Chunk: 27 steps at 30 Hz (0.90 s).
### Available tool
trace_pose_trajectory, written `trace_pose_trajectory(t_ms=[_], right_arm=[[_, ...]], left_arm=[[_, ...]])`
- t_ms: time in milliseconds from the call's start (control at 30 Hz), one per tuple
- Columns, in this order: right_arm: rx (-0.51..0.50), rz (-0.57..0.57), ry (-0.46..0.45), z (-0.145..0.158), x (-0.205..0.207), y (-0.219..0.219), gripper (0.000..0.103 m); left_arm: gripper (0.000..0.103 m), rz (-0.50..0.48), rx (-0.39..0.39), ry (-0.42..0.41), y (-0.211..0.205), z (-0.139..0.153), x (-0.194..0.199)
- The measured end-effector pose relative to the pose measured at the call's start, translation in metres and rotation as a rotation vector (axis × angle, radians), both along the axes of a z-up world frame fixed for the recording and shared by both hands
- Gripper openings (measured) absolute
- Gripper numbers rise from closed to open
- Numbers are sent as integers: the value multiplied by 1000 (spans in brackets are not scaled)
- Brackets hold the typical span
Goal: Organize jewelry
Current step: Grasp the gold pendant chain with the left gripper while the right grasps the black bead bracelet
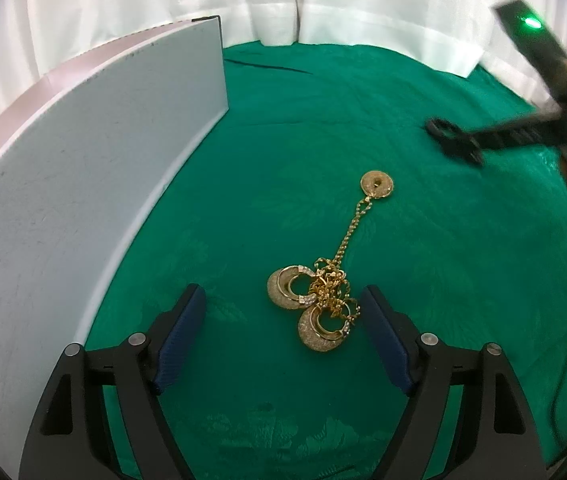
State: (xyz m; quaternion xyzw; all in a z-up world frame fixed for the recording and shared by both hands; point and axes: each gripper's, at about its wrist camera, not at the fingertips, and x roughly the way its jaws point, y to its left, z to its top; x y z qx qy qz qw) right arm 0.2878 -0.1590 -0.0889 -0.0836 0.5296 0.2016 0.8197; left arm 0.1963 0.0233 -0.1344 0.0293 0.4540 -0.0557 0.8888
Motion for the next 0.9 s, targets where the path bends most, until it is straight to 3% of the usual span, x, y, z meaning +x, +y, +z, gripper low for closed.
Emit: trace_pose_trajectory(t_ms=[300, 433, 500, 533, 667, 900], right_arm=[[125, 10, 98, 1, -97, 0, 12], [143, -16, 55, 7, -131, -4, 14], [136, -46, 24, 10, -141, -10, 36], [143, -63, 9, 12, -144, -13, 52], [190, -102, -25, 23, -152, -28, 52], [91, -179, -54, 23, -150, -42, 52]], left_arm=[[82, -4, 0, 5, 0, -2, -2], [85, -16, 0, 17, -1, 0, -7], [87, -32, -3, 25, 0, 0, -11], [87, -40, -3, 29, 0, 0, -13], [87, -59, -24, 43, 6, 2, -20], [87, -41, -11, 40, 5, 1, -11]])
